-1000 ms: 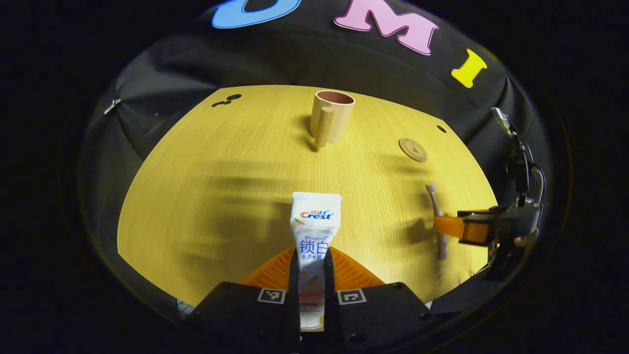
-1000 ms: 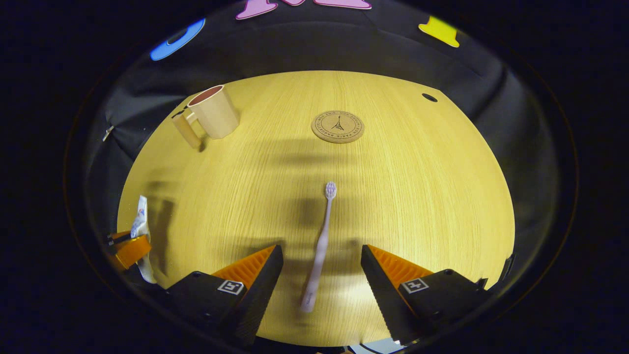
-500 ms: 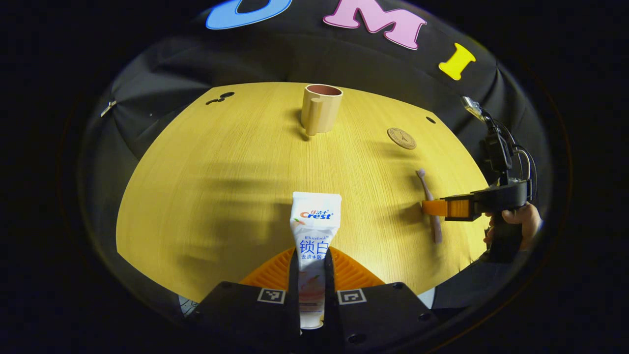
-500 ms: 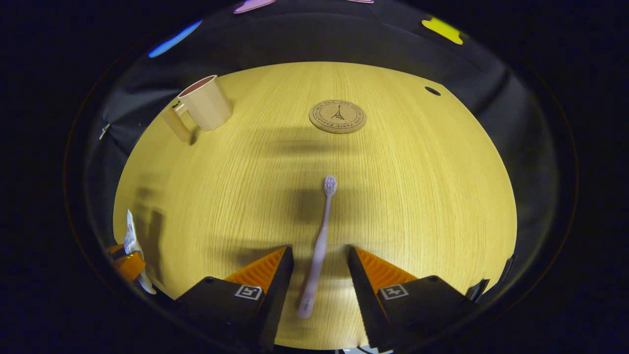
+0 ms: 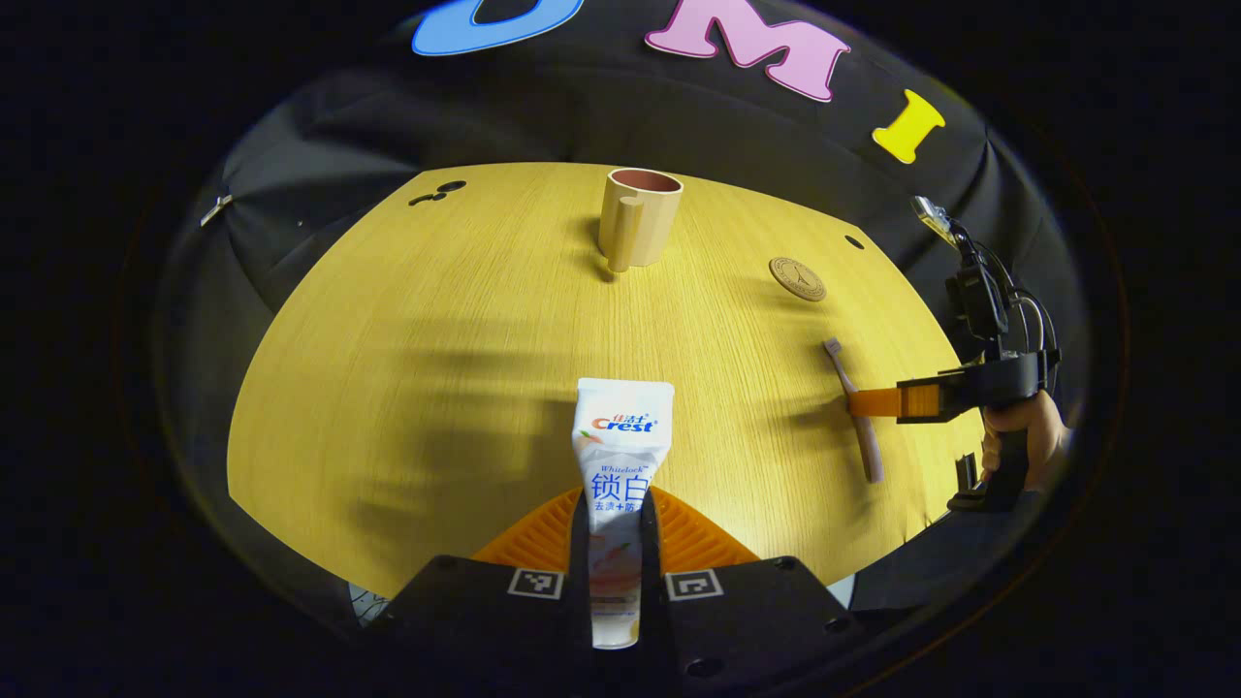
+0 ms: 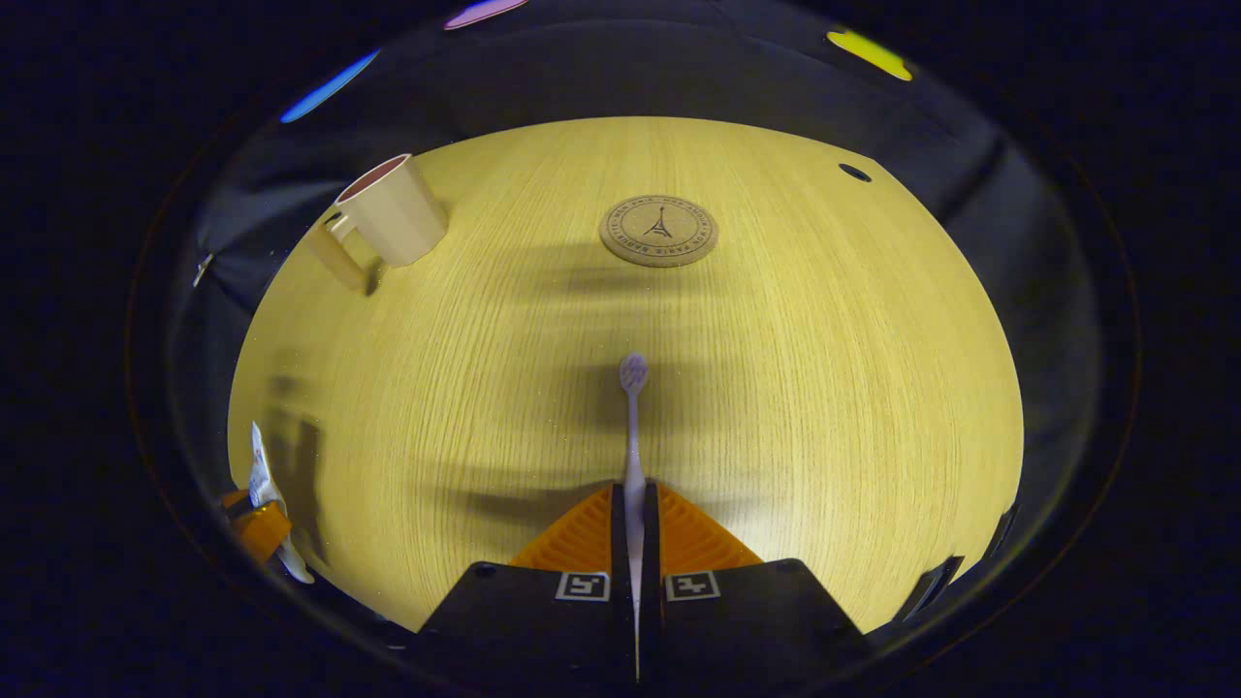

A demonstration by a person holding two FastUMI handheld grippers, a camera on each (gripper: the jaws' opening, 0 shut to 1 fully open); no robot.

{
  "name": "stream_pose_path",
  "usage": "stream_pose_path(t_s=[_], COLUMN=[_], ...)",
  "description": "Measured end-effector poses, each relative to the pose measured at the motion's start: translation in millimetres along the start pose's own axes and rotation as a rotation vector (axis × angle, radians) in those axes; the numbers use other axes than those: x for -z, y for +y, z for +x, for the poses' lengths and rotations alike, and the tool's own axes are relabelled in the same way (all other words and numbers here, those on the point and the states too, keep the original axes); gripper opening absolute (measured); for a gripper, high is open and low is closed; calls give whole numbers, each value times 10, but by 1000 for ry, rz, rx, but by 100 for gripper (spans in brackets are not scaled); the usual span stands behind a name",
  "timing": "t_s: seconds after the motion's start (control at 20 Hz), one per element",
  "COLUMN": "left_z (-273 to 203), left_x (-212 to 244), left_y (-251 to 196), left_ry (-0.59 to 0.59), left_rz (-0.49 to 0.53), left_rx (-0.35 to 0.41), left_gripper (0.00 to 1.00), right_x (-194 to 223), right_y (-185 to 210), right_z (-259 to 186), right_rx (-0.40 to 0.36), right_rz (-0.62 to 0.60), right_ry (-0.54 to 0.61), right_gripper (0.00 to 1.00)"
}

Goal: Put the toothbrush and toothpaste on the desktop into the cup, then pick up the cup and place it on the coaster on the desktop.

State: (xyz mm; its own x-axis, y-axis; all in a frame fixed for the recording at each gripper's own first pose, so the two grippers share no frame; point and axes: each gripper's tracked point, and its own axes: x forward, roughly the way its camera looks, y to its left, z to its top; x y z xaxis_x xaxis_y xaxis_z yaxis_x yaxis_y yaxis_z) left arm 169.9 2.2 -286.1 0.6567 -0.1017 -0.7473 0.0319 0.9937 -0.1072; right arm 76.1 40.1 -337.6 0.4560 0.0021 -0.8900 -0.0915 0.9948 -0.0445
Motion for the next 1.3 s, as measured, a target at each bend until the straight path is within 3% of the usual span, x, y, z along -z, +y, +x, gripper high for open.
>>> stream_pose_path(t_s=[0.15, 0.2, 0.25, 0.4, 0.8, 1.3], left_z=[-23, -40, -77, -217, -406, -247], left_x=[-22, -42, -70, -285, -1491, -2876], left_y=[-1, 3, 11, 50, 82, -216], left_ry=[-6, -13, -21, -63, -262, -513], left_rz=[-28, -37, -49, -80, -96, -46], left_rx=[-3, -6, -11, -35, -43, 38], left_gripper=[24, 19, 24, 24, 24, 24], right_x=[31, 31, 15, -21, -181, -498], right_y=[38, 37, 32, -5, -182, -528], right_z=[-47, -74, -96, -175, -374, -503], right_rx=[-25, -36, -46, -89, -163, -187], right_rz=[-8, -14, -13, 36, 71, 80], right_ry=[-5, -7, -12, -10, -45, -116], right_gripper=[6, 6, 6, 6, 6, 6])
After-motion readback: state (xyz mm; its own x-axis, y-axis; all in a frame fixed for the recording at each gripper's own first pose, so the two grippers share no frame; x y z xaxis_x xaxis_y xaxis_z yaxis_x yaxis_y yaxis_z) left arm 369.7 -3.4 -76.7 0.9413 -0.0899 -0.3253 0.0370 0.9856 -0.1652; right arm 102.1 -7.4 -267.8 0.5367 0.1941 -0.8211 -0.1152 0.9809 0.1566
